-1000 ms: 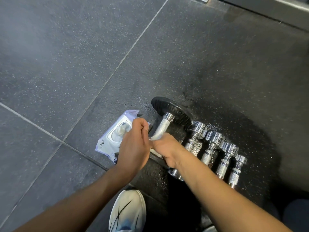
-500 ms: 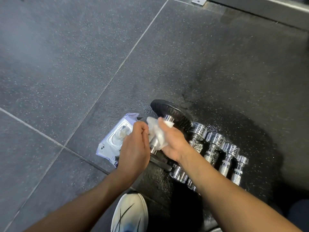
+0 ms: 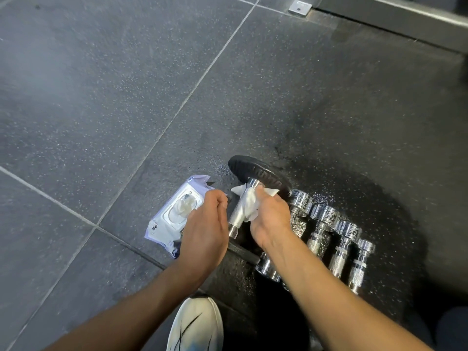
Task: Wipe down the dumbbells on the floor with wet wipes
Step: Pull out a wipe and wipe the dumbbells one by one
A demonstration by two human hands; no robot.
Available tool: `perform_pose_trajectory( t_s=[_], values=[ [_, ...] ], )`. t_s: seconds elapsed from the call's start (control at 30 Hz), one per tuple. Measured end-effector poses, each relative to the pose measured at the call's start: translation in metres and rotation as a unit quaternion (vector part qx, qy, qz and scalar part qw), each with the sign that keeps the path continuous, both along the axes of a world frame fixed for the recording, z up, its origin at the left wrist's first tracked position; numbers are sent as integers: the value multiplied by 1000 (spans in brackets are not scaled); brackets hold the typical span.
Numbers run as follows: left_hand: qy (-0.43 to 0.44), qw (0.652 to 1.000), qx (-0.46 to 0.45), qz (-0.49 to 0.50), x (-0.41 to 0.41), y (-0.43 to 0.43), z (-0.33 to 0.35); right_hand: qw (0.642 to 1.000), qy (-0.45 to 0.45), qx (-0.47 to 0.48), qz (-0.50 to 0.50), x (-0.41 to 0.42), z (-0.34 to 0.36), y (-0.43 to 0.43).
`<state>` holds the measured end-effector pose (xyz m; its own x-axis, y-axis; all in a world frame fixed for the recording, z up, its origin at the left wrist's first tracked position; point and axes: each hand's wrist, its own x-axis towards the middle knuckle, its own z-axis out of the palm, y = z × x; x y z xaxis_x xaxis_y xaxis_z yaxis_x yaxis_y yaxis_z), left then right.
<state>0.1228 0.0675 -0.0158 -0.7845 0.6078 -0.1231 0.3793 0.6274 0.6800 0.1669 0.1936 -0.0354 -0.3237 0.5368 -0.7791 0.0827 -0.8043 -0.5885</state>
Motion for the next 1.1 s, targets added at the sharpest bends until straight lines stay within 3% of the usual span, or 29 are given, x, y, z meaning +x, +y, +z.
perform_pose_trajectory(
  t_s=[0.07, 0.17, 0.27, 0.33, 0.4, 0.53, 0.63, 0.73, 0.83, 0.9, 0.97, 1.0, 1.03, 1.1],
  values=[
    [1, 1000, 1, -1, 1, 1, 1, 999, -24, 36, 12, 0, 9, -12],
    [1, 1000, 5, -3, 1, 1, -1, 970, -96, 179, 132, 1, 28, -18],
    [-4, 1000, 15, 3, 0, 0, 0, 870, -173, 319, 333, 6, 34, -24],
    [-5, 1000, 22, 6, 0, 1, 2, 797, -208, 402, 400, 10, 26, -30],
    [-4, 1000, 22, 5, 0, 1, 3, 730, -248, 474, 425, 15, 17, -31],
    [-5, 1000, 14, 8, 0, 0, 2, 656, -255, 591, 394, 23, 8, -26],
    [-2, 1000, 8, 6, 0, 1, 3, 577, -257, 655, 415, 24, 2, -20],
    [0, 1000, 9, 3, 0, 1, 3, 509, -292, 673, 451, 20, -2, -10],
    [-3, 1000, 13, 4, -1, 0, 3, 470, -329, 671, 469, 11, -5, -12],
    [-12, 1000, 15, 6, -2, 0, 4, 458, -322, 674, 482, 8, -3, -12],
    [-15, 1000, 10, 9, -2, -1, 4, 401, -278, 701, 521, 13, -6, -8],
    [-18, 1000, 7, 13, -2, -1, 3, 396, -251, 712, 523, 18, -9, -6],
    [-21, 1000, 6, 17, -2, -1, 2, 451, -227, 704, 500, 24, -10, -6],
    [-25, 999, 4, 21, -3, -2, 0, 609, -161, 635, 447, 34, -13, -14]
  ],
)
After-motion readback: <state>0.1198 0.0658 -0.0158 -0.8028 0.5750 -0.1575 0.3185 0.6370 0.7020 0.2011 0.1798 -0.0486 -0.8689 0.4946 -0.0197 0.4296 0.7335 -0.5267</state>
